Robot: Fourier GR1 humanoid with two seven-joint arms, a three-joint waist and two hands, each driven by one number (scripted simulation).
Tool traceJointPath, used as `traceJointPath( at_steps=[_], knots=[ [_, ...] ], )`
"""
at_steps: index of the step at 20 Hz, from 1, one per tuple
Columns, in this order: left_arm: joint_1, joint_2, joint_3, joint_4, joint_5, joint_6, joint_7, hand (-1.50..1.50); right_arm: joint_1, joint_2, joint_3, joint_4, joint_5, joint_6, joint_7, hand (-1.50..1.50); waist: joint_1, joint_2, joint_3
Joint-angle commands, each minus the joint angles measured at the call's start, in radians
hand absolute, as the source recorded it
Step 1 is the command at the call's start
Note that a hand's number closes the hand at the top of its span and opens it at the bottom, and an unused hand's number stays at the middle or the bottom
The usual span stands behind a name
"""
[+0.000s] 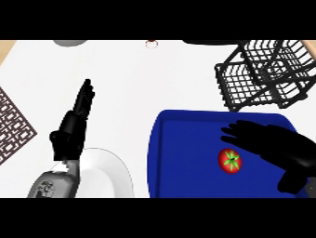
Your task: Pick the tomato from the tray and place it in the tiered basket
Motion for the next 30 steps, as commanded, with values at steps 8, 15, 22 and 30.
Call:
traceJointPath(
  at_steps=[8,15,22,30],
  knots=[
    [0.021,-0.019,0.012,-0.022,-0.012,-0.022,-0.006,0.00,-0.053,0.112,0.041,0.107,0.085,0.025,-0.009,-1.50,0.002,0.000,0.000],
    [0.048,-0.056,-0.013,-0.035,-0.052,0.003,0.010,0.00,0.056,0.078,0.023,0.072,0.113,-0.040,-0.066,-1.50,-0.002,-0.001,0.000],
    [0.014,-0.022,0.051,0.001,-0.006,-0.057,-0.006,0.00,-0.006,0.177,0.047,0.213,0.155,-0.081,-0.059,-1.50,0.002,0.000,0.000],
    [0.006,-0.047,0.029,0.004,-0.057,-0.026,-0.005,0.00,0.029,0.188,-0.023,0.267,0.139,-0.203,-0.138,1.50,0.000,0.000,0.000]
  ],
)
